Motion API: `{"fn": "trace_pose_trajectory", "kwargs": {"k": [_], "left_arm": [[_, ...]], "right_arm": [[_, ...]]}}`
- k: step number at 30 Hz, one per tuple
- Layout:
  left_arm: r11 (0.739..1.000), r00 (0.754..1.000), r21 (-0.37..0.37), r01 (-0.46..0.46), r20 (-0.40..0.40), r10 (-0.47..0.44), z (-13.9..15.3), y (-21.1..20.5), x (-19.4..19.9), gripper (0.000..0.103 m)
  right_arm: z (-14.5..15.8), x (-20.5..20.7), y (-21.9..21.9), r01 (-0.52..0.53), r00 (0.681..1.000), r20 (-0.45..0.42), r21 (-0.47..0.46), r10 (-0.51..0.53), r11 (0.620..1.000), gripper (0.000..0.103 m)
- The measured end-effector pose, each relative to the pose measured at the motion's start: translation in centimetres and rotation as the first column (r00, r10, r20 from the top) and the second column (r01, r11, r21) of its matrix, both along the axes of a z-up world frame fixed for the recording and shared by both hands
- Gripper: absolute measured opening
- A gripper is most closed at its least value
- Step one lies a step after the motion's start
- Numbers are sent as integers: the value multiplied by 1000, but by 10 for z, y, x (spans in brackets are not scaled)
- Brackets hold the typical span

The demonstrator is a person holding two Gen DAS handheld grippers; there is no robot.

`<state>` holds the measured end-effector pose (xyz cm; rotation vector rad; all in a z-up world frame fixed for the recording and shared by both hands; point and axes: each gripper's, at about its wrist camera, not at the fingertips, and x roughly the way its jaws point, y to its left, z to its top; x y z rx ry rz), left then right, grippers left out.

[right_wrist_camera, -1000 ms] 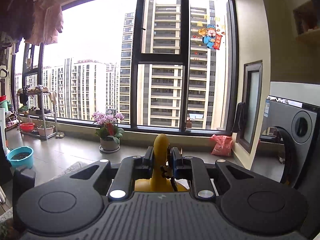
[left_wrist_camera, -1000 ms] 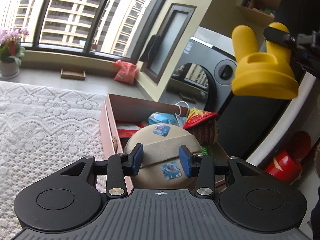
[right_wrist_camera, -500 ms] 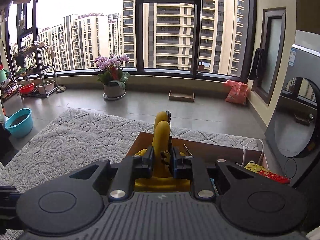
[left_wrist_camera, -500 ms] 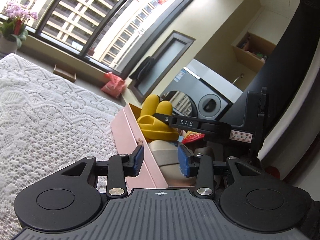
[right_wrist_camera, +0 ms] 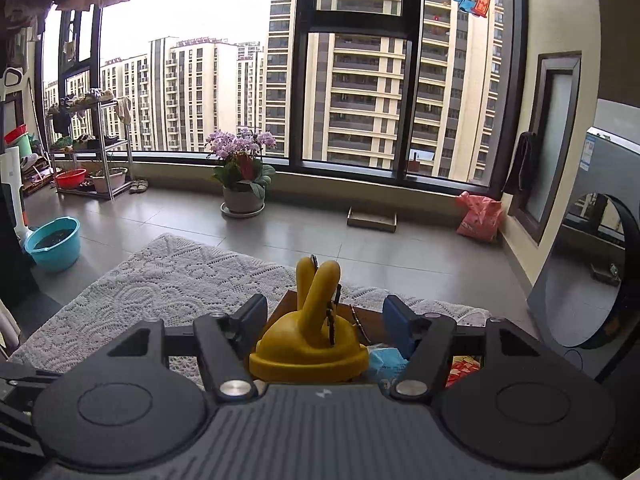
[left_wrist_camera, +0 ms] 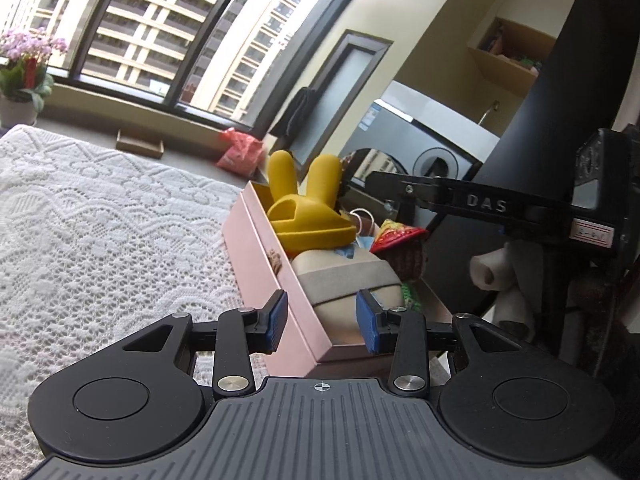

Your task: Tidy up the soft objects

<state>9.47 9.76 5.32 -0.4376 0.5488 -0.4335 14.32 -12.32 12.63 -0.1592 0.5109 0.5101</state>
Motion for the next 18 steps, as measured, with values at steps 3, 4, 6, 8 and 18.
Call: {"fn": "trace_pose_trajectory", "kwargs": {"k": [3,4,6,8,18], "left_arm": [[999,1000,47,0,-24,1,1,-10,2,41],[998,999,64,0,-34,2,0,-14,4,41],[993,998,116,-3,-60,10,-1,-23,6,41],[989,997,147,-12,-70,23,-3,-28,8,42],[962,988,253,-106,-84,131,-6,-23,16,56]], "right_arm": [[1,-36,-31,-15,1000,19,-21,15,1000,65],[-2,-47,-41,-18,1000,21,-35,19,999,65],[-14,-71,-62,-17,1000,21,-75,19,997,65],[-29,-91,-81,7,1000,25,-106,-4,994,65],[-88,-82,-92,138,989,-46,-95,-143,986,57]]}}
